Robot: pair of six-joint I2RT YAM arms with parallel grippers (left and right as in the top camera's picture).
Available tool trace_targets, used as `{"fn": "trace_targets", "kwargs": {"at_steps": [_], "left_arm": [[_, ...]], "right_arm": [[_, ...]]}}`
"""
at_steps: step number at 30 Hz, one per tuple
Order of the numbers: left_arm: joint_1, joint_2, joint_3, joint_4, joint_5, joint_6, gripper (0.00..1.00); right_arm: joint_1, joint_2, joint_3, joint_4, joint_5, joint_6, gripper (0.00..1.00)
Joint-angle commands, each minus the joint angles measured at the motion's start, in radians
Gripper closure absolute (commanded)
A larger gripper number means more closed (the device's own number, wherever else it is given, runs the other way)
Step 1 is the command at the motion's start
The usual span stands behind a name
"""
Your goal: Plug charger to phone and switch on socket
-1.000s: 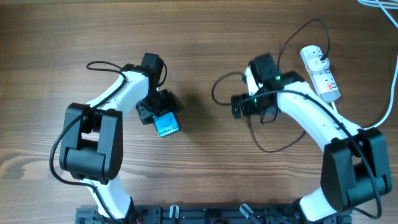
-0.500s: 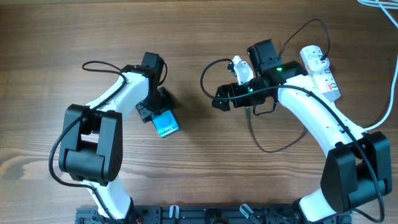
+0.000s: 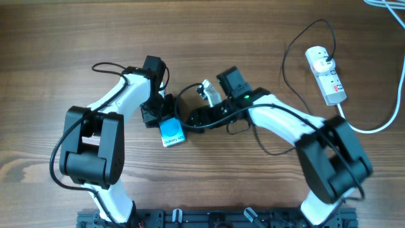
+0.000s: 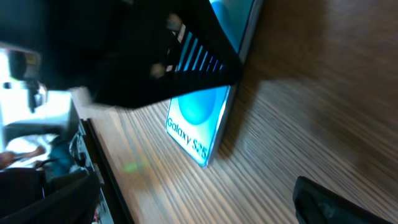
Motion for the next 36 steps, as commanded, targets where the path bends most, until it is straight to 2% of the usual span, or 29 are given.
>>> {"fn": "trace_targets", "kwargs": {"at_steps": [1, 5, 6, 8, 10, 13, 15, 16, 18, 20, 23, 27, 28, 30, 36], "left_arm": [[-0.004, 0.047, -0.040, 0.009, 0.132, 0.051, 0.32], [-0.004, 0.047, -0.040, 0.003, 0.174, 0.077, 0.30], [-0.004, 0.047, -0.040, 0.003, 0.177, 0.076, 0.30], [-0.004, 0.047, -0.040, 0.006, 0.176, 0.076, 0.29], [-0.004, 0.047, -0.040, 0.013, 0.176, 0.075, 0.28], [-0.004, 0.047, -0.040, 0.020, 0.176, 0.073, 0.26], [-0.004, 0.047, -0.040, 0.020, 0.176, 0.073, 0.15], [-0.004, 0.047, -0.040, 0.019, 0.176, 0.073, 0.06], [-0.004, 0.047, -0.040, 0.019, 0.176, 0.073, 0.00], [-0.004, 0.047, -0.040, 0.020, 0.176, 0.073, 0.00], [-0.004, 0.047, -0.040, 0.020, 0.177, 0.073, 0.00], [-0.004, 0.047, -0.040, 0.019, 0.177, 0.077, 0.00], [-0.004, 0.047, -0.040, 0.019, 0.177, 0.077, 0.00], [-0.004, 0.047, -0.040, 0.019, 0.177, 0.077, 0.00], [0.013, 0.011, -0.039, 0.035, 0.185, 0.077, 0.00]], "right_arm": [[0.044, 0.122, -0.012, 0.086, -0.134, 0.110, 0.00], [0.106, 0.222, -0.012, 0.207, -0.156, 0.256, 0.01], [0.117, 0.224, -0.012, 0.231, -0.156, 0.258, 0.06], [0.122, 0.224, -0.012, 0.250, -0.158, 0.257, 0.22], [0.122, 0.224, -0.012, 0.254, -0.155, 0.257, 0.43], [0.121, 0.224, -0.012, 0.254, -0.155, 0.257, 0.56], [0.121, 0.224, -0.012, 0.253, -0.155, 0.257, 0.59], [0.121, 0.224, -0.012, 0.253, -0.155, 0.257, 0.64], [0.121, 0.224, -0.012, 0.253, -0.155, 0.258, 0.68], [0.121, 0.224, -0.012, 0.253, -0.156, 0.259, 0.69], [0.118, 0.224, -0.012, 0.255, -0.155, 0.280, 0.82], [0.118, 0.224, -0.012, 0.278, -0.156, 0.281, 0.81], [0.118, 0.224, -0.012, 0.292, -0.156, 0.284, 0.83], [0.118, 0.224, -0.012, 0.323, -0.156, 0.306, 0.96], [0.106, 0.216, -0.011, 0.386, -0.192, 0.309, 0.96]]}}
